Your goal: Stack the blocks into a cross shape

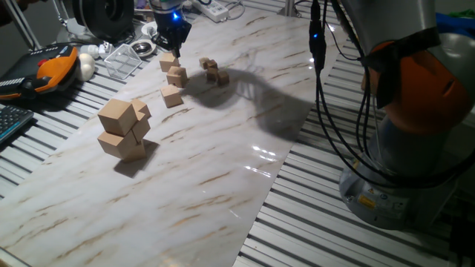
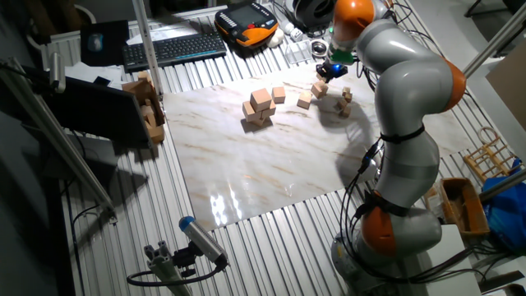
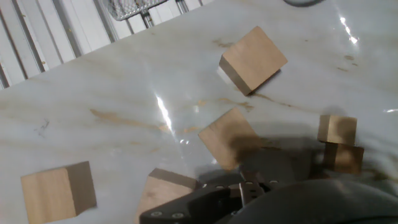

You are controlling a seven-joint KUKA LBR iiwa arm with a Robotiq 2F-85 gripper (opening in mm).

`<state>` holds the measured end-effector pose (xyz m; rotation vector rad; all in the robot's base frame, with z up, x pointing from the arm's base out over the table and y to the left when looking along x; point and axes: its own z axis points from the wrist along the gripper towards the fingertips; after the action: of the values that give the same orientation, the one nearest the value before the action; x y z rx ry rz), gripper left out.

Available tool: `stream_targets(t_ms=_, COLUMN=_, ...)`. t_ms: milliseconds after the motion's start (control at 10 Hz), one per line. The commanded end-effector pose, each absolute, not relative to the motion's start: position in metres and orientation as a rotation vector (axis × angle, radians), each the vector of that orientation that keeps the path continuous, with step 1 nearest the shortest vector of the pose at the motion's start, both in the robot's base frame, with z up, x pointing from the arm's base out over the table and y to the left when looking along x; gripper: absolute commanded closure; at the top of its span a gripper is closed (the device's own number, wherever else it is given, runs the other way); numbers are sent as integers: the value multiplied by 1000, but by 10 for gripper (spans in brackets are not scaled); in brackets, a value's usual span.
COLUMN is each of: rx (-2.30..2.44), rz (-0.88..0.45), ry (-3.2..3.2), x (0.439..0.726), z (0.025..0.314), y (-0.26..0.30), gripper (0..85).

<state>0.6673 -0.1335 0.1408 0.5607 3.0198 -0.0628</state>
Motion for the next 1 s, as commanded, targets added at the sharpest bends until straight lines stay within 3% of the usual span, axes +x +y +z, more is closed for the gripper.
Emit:
stream_targets(t_ms=0, rx=549, rz=-75, ry=3019, x=667, z=141, y=-133, gripper=850)
stream_targets(t_ms=200, rx=482, rz=-22, ry=3010, x=668, z=137, y=-133, gripper=850)
stream_targets(t_ms=300, rx=439, rz=-90, ry=2981, x=670, z=136, y=-131, gripper=850)
stream_targets(t_ms=900, rx=422, rz=-109, ry=2991, x=673, z=136, y=-127, gripper=850)
